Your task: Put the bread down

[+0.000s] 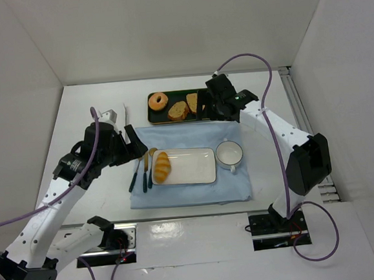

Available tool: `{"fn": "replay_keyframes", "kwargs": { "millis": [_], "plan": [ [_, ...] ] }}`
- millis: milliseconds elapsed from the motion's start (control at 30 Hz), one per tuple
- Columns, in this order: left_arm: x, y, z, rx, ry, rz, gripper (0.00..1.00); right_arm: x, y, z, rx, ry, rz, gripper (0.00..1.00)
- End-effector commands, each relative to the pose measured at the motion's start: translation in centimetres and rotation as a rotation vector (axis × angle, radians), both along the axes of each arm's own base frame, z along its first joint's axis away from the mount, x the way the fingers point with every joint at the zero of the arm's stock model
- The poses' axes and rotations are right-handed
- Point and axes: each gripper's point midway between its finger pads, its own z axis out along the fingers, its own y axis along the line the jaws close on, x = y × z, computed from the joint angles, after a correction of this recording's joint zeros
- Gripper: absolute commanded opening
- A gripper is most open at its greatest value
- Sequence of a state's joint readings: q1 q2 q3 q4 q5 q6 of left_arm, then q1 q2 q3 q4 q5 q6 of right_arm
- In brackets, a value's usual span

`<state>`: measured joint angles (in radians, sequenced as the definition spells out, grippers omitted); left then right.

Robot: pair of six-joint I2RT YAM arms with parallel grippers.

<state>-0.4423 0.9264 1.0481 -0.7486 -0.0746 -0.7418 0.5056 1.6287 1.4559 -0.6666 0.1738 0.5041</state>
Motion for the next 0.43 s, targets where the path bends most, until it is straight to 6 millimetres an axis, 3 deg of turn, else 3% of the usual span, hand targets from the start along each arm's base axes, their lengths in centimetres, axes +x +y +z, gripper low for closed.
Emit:
{"fn": "replay_keyframes", "kwargs": {
  "millis": [0,367,400],
  "plan": [
    [0.1,0.0,-0.2,0.002,0.006,0.013,0.93,0.1,-0.2,2.4,0.045,-0.053,-0.019,1.00],
    [0.9,0.2,-0.4,0.029,0.004,0.028,0.93,-0.3,-0.3,2.6,0.057,-0.061,-0.026,1.00],
    [0.8,0.1,-0.4,0.024,0.006,0.021,0.93,-0.2,-0.3,3.4,0.066,-0.078,-0.025,1.00]
  ]
}}
